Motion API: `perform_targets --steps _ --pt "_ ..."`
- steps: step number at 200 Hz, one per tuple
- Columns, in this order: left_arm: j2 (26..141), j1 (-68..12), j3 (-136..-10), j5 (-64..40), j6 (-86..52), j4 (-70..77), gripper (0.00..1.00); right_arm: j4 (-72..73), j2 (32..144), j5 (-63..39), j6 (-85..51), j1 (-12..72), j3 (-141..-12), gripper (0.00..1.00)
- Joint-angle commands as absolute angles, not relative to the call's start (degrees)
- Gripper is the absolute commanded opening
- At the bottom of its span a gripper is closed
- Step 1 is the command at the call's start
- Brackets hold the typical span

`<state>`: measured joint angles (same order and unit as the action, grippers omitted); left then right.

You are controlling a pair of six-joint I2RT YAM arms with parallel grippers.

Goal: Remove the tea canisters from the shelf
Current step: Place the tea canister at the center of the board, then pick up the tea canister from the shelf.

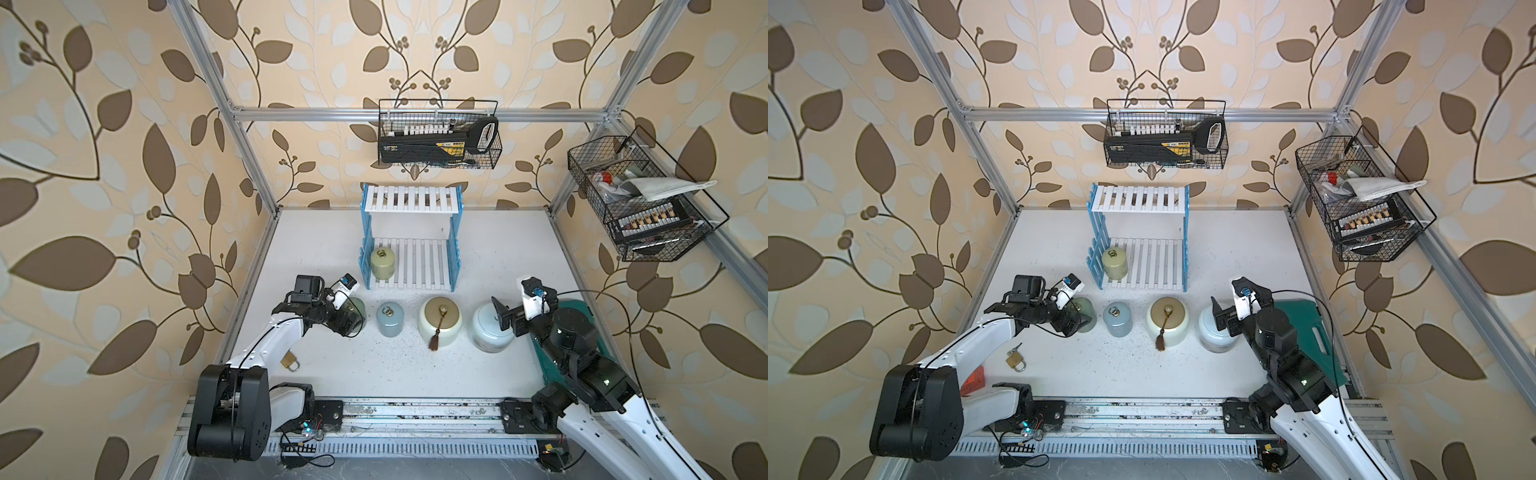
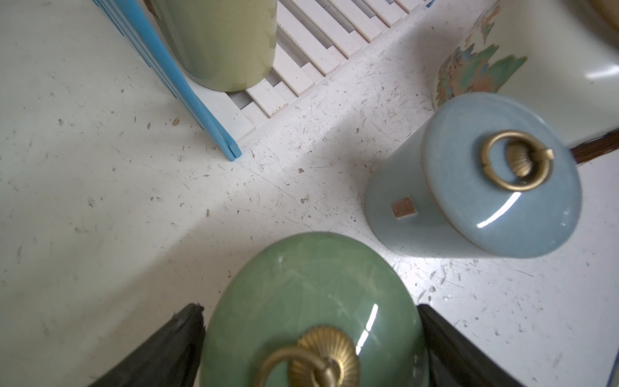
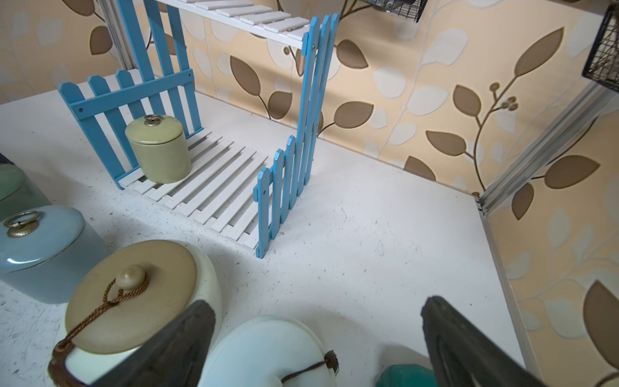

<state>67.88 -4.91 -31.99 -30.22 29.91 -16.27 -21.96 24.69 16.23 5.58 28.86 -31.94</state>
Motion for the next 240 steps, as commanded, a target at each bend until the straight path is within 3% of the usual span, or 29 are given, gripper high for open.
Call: perform_targets --steps 1,56,102,164,240 --pt "65.0 -3.6 -32.6 -33.6 30.2 -16.7 0.98 -23.6 26.4 13.0 5.6 29.5 -34.8 0.99" --pt "60.0 0.4 -33.3 -36.9 29.3 -19.0 0.99 -27.0 38.2 3.5 5.1 30.2 -43.8 0.99" --pt "56.8 4.2 -35.8 -37.6 24.2 -20.4 0.99 -22.0 47.6 1.9 3.6 35.8 -49.6 0.99" --pt "54.8 6.4 -37.6 -28.5 14.8 -17.8 0.99 -13.7 63.4 5.2 6.5 45.7 -55.0 0.99" --pt "54.2 7.1 -40.0 -19.0 9.4 -17.5 0.99 -5.4 81.6 2.3 4.2 46.3 -62.8 0.99"
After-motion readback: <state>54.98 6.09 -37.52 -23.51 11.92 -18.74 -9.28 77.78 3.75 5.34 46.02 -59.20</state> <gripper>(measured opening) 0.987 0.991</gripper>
